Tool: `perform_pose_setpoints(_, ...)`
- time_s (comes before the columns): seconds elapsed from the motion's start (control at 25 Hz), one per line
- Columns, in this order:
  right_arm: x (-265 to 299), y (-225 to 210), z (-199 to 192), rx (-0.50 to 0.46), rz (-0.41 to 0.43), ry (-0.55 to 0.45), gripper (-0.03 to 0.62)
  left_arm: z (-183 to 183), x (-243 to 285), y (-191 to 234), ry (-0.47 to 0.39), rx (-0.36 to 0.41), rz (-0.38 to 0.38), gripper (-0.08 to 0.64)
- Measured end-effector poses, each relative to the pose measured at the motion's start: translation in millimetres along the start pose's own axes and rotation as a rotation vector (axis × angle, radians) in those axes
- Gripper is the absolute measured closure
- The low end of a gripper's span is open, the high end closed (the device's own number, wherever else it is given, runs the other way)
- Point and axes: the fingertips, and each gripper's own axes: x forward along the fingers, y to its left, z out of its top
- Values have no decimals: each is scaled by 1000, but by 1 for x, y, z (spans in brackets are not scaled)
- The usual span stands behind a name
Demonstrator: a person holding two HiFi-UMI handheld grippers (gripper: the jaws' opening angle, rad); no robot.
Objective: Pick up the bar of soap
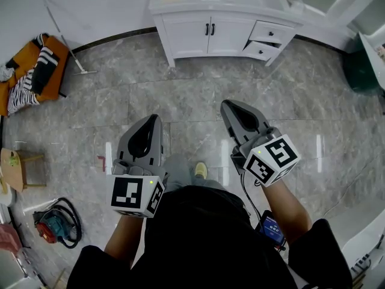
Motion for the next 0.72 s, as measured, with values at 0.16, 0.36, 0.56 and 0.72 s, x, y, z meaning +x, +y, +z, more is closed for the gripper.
perform_pose_setpoints(0.16, -3, -2, 5, -3, -5, -8, 588, 6, 2, -4, -10, 3, -7, 549)
perform_pose_setpoints(0.36, -8, -6, 12, -13, -20, -35, 588, 10, 8, -12, -19, 26, -42, 549)
perform_pose_setpoints(0.56, -7, -21, 17, -6, -64, -58, 588, 12, 22, -12, -32, 19, -71, 549)
perform_pose_setpoints(0.72, -1, -27, 22, -21, -86, -65, 588, 14, 36, -10, -39, -1, -109, 549)
